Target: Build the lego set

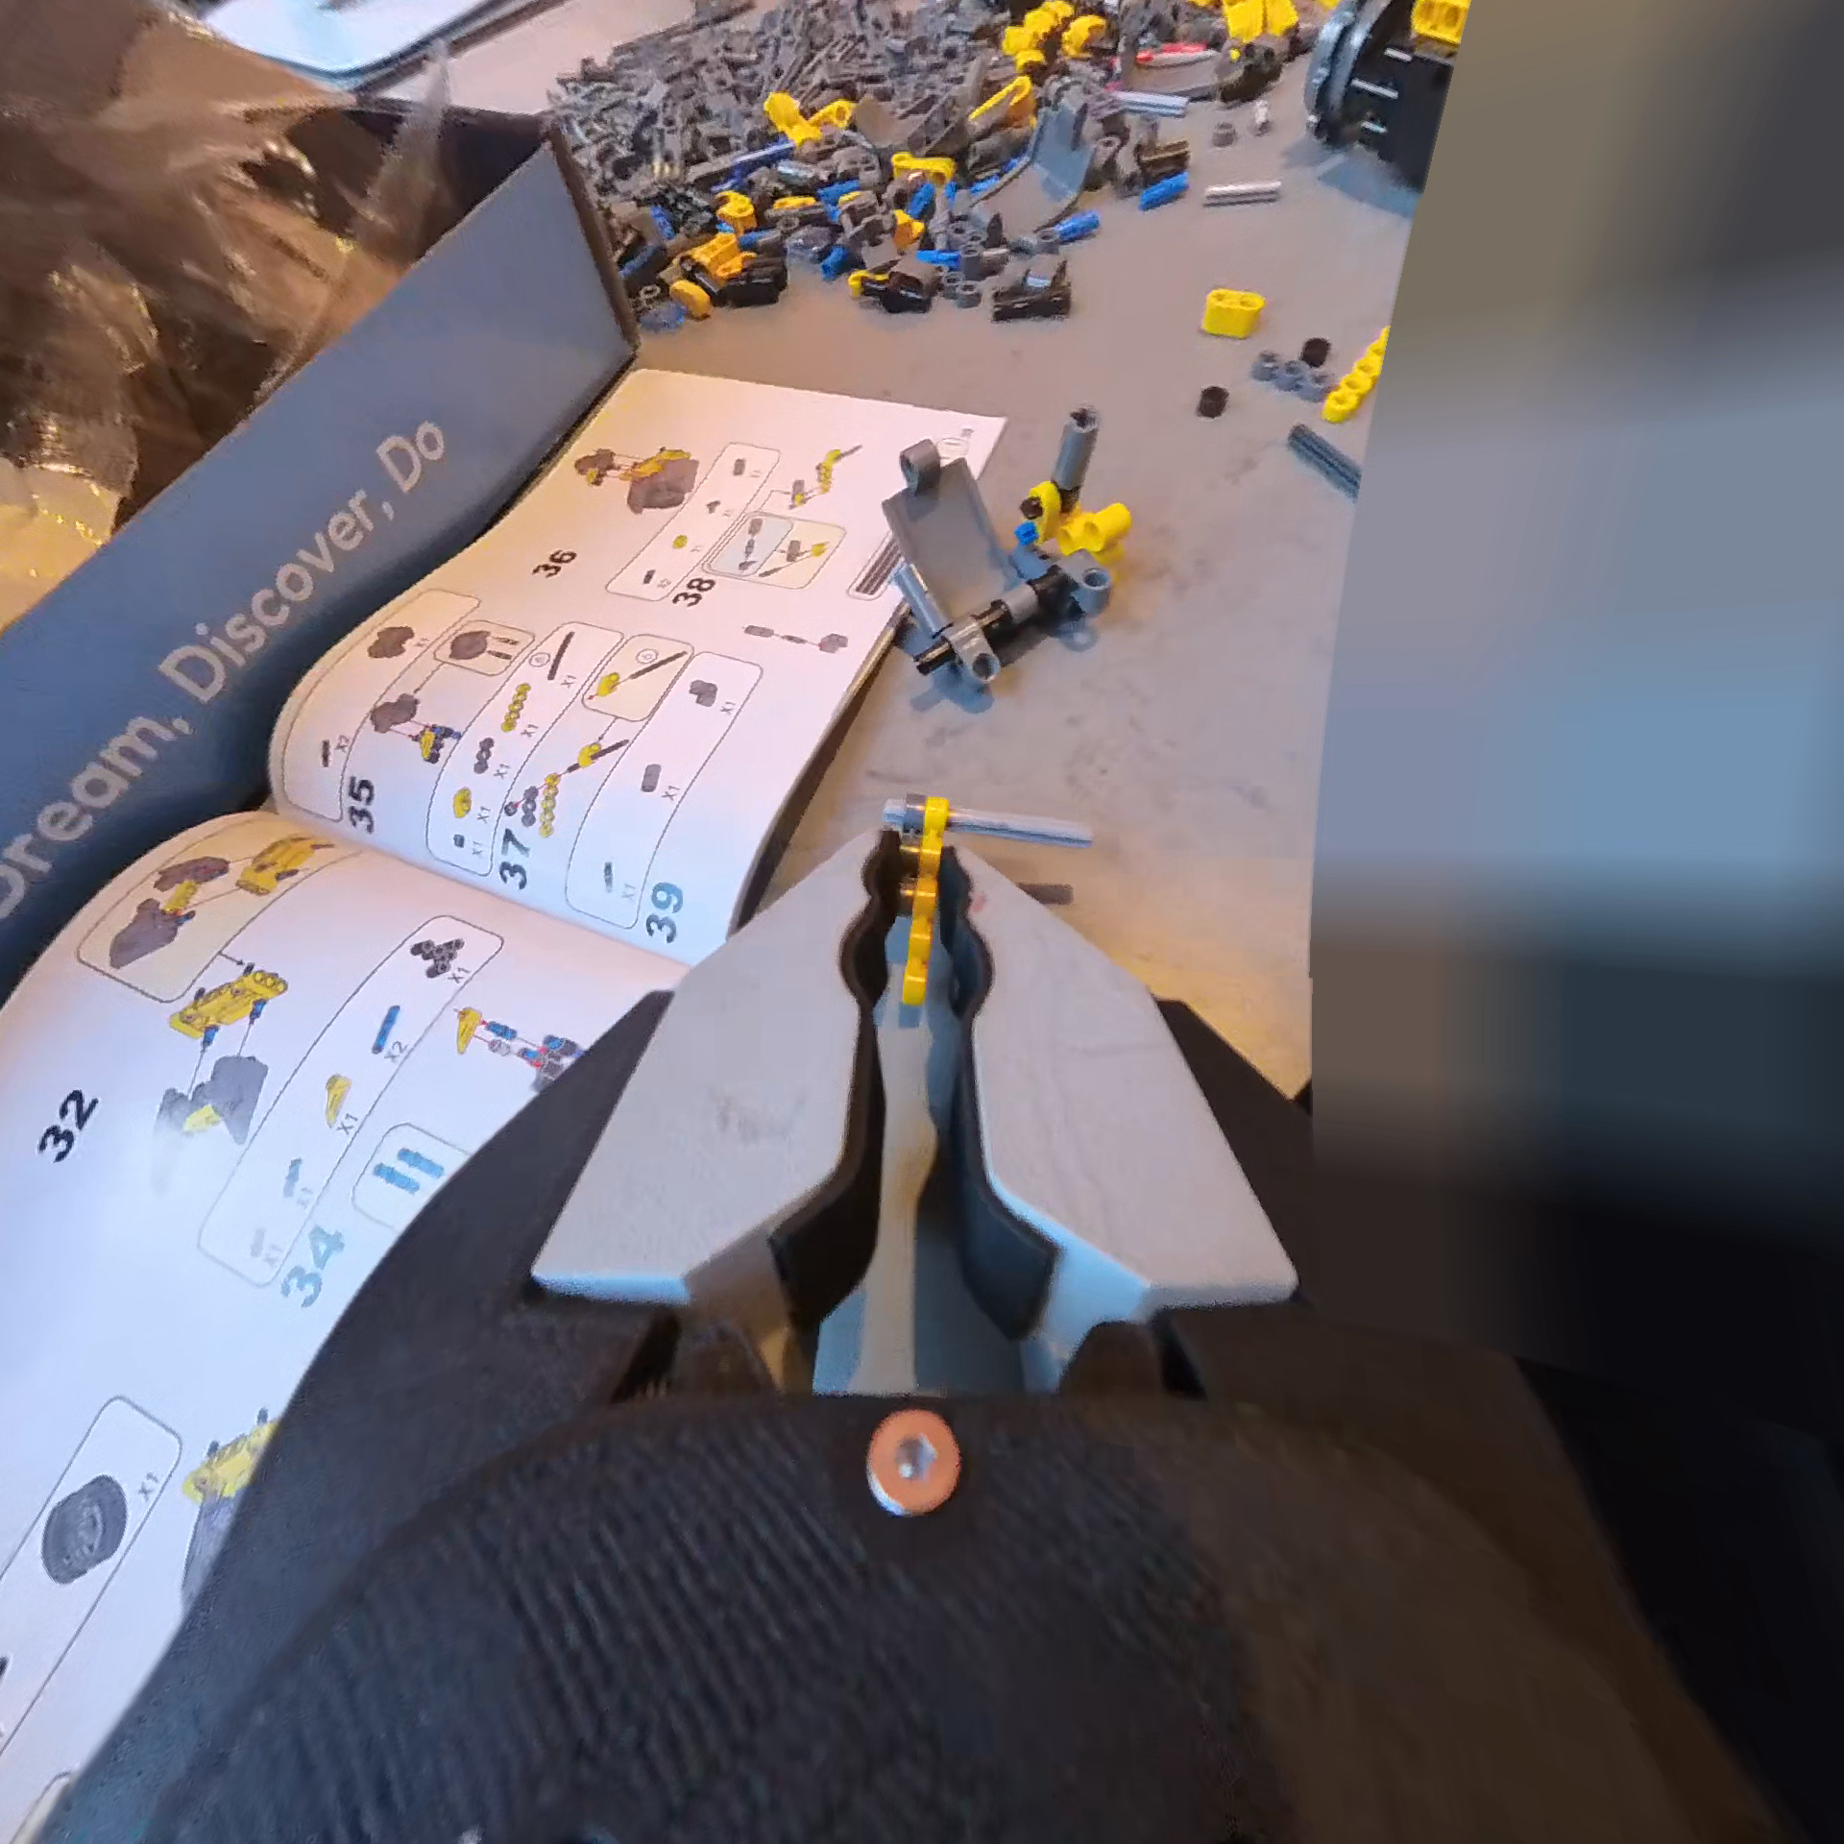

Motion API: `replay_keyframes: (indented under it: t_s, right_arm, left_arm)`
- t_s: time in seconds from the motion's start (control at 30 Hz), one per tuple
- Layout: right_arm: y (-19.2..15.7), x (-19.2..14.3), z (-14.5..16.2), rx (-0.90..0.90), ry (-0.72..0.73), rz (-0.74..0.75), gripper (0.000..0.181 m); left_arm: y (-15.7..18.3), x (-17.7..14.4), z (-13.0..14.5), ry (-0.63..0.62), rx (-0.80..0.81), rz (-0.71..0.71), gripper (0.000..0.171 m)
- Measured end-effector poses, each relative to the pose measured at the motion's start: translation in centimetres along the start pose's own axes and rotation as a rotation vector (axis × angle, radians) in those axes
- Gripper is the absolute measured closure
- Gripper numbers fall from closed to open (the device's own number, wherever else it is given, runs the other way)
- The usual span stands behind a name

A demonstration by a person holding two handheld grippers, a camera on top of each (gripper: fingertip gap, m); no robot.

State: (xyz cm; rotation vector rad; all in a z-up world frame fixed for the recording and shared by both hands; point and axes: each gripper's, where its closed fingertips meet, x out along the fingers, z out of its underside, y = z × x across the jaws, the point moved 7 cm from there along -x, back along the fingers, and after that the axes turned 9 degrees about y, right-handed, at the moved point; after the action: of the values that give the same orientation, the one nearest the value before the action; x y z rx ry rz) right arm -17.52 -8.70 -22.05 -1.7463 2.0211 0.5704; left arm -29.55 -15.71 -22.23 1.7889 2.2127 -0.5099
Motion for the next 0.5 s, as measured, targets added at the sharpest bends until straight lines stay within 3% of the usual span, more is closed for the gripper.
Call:
replay_keyframes:
  t_s: [0.1,0.2,0.5]
  right_arm:
    - [1.8,-2.4,-0.1,0.102,0.133,0.234,0.181]
    - [2.3,-4.0,0.4,0.117,0.171,0.356,0.181]
    - [2.7,-6.1,2.0,0.220,0.168,0.465,0.177]
  left_arm:
    - [0.2,-0.2,0.0,0.026,0.009,0.016,0.165]
    - [0.6,-0.1,0.2,0.016,0.017,0.040,0.165]
    - [1.7,-0.3,0.1,0.059,-0.002,0.122,0.165]
